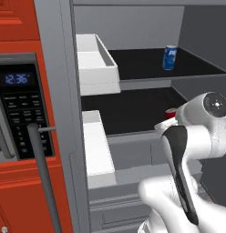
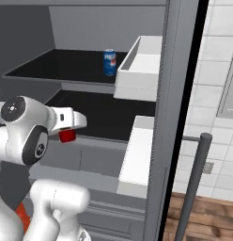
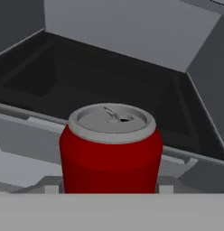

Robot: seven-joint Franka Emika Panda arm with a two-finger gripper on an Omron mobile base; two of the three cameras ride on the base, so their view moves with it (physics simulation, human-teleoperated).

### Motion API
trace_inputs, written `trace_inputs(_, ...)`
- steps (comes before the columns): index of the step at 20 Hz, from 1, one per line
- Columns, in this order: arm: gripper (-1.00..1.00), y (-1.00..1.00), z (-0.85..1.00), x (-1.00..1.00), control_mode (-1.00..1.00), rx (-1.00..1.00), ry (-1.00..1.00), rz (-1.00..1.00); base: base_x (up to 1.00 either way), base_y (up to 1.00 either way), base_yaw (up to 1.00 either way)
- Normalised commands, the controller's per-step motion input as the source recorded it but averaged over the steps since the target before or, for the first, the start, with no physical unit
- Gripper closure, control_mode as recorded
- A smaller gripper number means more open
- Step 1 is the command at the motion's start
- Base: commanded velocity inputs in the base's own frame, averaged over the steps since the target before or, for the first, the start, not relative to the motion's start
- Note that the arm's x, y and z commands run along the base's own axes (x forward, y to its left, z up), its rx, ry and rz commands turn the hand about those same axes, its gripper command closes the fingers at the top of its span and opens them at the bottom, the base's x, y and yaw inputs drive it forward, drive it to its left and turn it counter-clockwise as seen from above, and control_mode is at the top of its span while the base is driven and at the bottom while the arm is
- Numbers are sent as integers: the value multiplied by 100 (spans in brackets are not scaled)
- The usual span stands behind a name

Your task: Open the fridge, grab two sodas, and place both sodas inside the bowl with ice on the dining counter.

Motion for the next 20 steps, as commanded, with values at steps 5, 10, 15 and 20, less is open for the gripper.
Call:
trace_inputs(5, 100, 0, 66, -93, -100, 0, 0, 0, 0, 0, 0)
trace_inputs(10, 100, 0, 47, -94, -100, 0, 0, 0, 0, 0, 0)
trace_inputs(15, 100, 1, 6, -68, -100, 0, -5, 0, 0, 0, 0)
trace_inputs(20, 100, -6, 0, -59, -100, 1, -8, 0, 0, 0, 0)
